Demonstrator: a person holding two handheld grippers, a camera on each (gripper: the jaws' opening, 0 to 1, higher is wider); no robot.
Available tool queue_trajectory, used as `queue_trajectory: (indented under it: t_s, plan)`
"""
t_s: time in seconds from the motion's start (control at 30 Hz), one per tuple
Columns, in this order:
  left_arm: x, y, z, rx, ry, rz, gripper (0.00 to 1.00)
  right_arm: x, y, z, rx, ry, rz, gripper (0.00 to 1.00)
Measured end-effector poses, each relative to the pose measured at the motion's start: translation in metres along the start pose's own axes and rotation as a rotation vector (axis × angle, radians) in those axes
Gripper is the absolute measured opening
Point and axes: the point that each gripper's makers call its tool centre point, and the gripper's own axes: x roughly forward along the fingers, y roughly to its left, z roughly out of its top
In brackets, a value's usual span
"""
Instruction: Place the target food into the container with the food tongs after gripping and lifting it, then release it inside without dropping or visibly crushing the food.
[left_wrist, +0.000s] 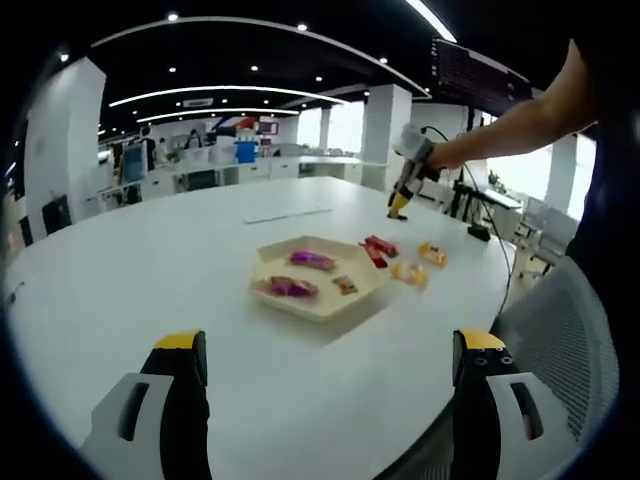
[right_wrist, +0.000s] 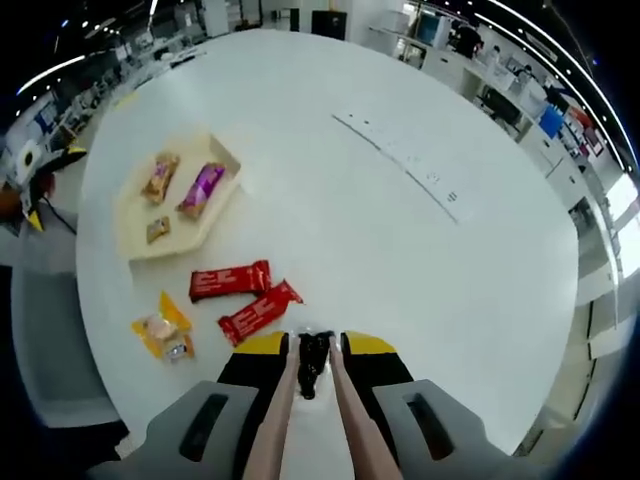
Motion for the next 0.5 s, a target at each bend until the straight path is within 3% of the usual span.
queue_trajectory:
  t_s: [0.23, 0.5]
  plan:
    - [0.000, -0.002, -0.002, 0.017, 0.015, -0.003, 1.00, -0.002, 0.000, 0.005, -0.018, -0.008, -0.001, 0.20]
    - [0.001, -0.002, -0.005, 0.028, 0.025, -0.002, 0.99, -0.008, 0.011, 0.023, -0.047, -0.027, 0.008, 0.20]
